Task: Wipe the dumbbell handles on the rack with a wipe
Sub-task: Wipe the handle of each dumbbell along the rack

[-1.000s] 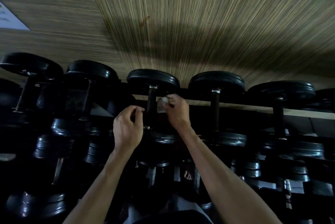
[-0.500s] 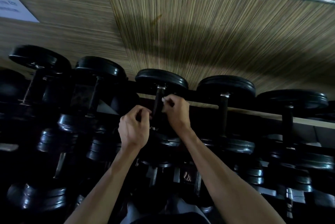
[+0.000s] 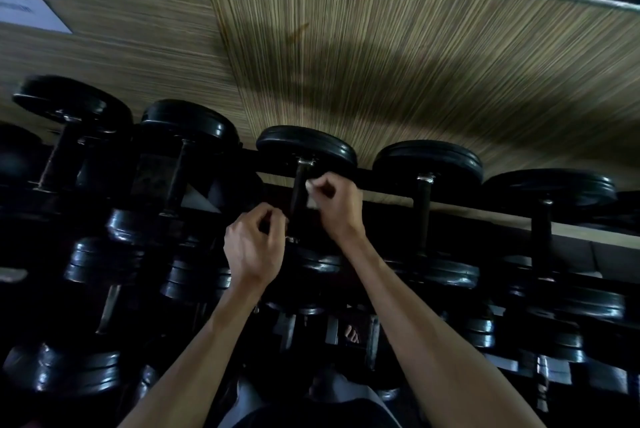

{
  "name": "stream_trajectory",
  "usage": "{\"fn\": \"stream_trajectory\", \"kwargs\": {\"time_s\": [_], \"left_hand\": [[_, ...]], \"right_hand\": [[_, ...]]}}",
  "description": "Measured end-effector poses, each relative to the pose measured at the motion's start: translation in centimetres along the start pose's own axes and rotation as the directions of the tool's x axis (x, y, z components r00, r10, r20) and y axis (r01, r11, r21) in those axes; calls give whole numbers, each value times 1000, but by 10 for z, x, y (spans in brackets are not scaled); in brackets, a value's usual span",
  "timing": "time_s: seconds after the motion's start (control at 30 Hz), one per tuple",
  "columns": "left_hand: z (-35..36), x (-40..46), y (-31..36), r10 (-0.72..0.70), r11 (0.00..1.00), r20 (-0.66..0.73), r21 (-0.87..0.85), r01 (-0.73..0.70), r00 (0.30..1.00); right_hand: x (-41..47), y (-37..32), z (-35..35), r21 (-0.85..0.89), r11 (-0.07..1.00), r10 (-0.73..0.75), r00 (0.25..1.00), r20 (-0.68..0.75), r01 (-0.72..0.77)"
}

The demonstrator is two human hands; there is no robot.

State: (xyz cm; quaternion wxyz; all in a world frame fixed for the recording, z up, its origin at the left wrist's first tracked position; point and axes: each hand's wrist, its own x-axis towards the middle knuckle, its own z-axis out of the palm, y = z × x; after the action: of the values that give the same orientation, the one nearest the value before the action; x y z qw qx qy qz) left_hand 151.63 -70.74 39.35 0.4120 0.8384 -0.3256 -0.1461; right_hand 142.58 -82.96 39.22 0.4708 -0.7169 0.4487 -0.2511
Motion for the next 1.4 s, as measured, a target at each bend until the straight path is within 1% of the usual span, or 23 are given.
{"fn": "stream_trajectory", "kwargs": {"time_s": [0.07, 0.1, 0.17, 0.23, 0.27, 0.3, 0.37, 0.43, 0.5, 0.57, 0.63, 0.67, 0.73, 0.8, 0.87, 0.9, 1.0, 1.13, 1.2, 1.23, 1.33, 1.37, 1.4], "left_hand": [[0, -5, -13, 125, 991, 12, 37, -126, 992], [0, -5, -18, 155, 987, 7, 38, -155, 988], [0, -3, -22, 178, 984, -14, 15, -178, 984], [-1, -2, -19, 203, 979, -26, -12, -203, 979], [-1, -2, -18, 216, 976, -26, -22, -217, 976], [-1, -2, -18, 222, 974, -26, -30, -223, 975], [0, -2, -21, 209, 977, -19, -35, -209, 978], [1, -3, -22, 195, 981, -19, -17, -195, 981], [0, -3, -23, 183, 983, -22, -11, -183, 983], [-1, -2, -22, 196, 980, -31, -20, -196, 980], [0, -1, -22, 213, 976, -39, -25, -214, 976], [0, -1, -22, 218, 975, -40, -27, -219, 975], [0, -2, -21, 214, 976, -38, -21, -215, 976], [1, -2, -22, 201, 979, -30, -12, -201, 979], [1, -3, -22, 201, 980, -31, 3, -201, 979], [0, -4, -22, 204, 979, -32, 3, -204, 978], [-1, -4, -19, 213, 977, -38, -6, -214, 976], [0, -4, -16, 202, 979, -52, -4, -202, 978], [-1, -4, -16, 198, 980, -55, -3, -199, 979], [-1, -4, -16, 201, 980, -55, -1, -201, 978], [-2, -5, -14, 209, 978, -59, -7, -209, 976], [-2, -6, -13, 202, 979, -63, -10, -203, 977], [-2, -6, -13, 193, 981, -63, -16, -195, 979]], "right_hand": [[6, -3, 2, 7, 1000, -4, 1000, -24, 4], [3, -1, 2, 31, 999, 32, 999, 22, -33], [-10, 4, -1, 26, 991, 124, 975, 187, -131], [-25, 9, -5, -72, 981, 191, 922, 337, -178], [-27, 9, -7, -85, 979, 203, 913, 353, -185], [-26, 6, -7, -64, 981, 193, 926, 323, -182], [-14, -1, -4, 21, 988, 150, 979, 139, -154], [-1, -10, -2, 64, 990, 126, 992, -13, -125], [4, -8, 0, 78, 990, 113, 993, 24, -114], [-6, 3, 0, 92, 977, 174, 971, 164, -191], [-22, 10, -2, -24, 967, 249, 918, 308, -254], [-26, 12, -2, -78, 965, 261, 908, 327, -249], [-20, 6, -2, -57, 976, 217, 944, 249, -209], [-5, -3, -1, 35, 989, 141, 987, 83, -144], [11, -11, 3, 41, 998, 43, 998, -45, -41], [16, -12, 5, 45, 999, 5, 998, -63, -2], [6, -2, 11, -90, 990, -103, 995, 17, 104], [-20, 13, 0, -52, 999, 17, 947, 320, 0], [-16, 11, -3, -86, 996, 17, 919, 393, 19], [-11, 10, -2, -82, 996, -9, 930, 368, 42], [5, 3, 1, -97, 986, -122, 982, 145, 136], [7, 3, 1, -106, 981, -151, 982, 110, 163], [8, 4, -1, -100, 979, -165, 978, 130, 178]]}}
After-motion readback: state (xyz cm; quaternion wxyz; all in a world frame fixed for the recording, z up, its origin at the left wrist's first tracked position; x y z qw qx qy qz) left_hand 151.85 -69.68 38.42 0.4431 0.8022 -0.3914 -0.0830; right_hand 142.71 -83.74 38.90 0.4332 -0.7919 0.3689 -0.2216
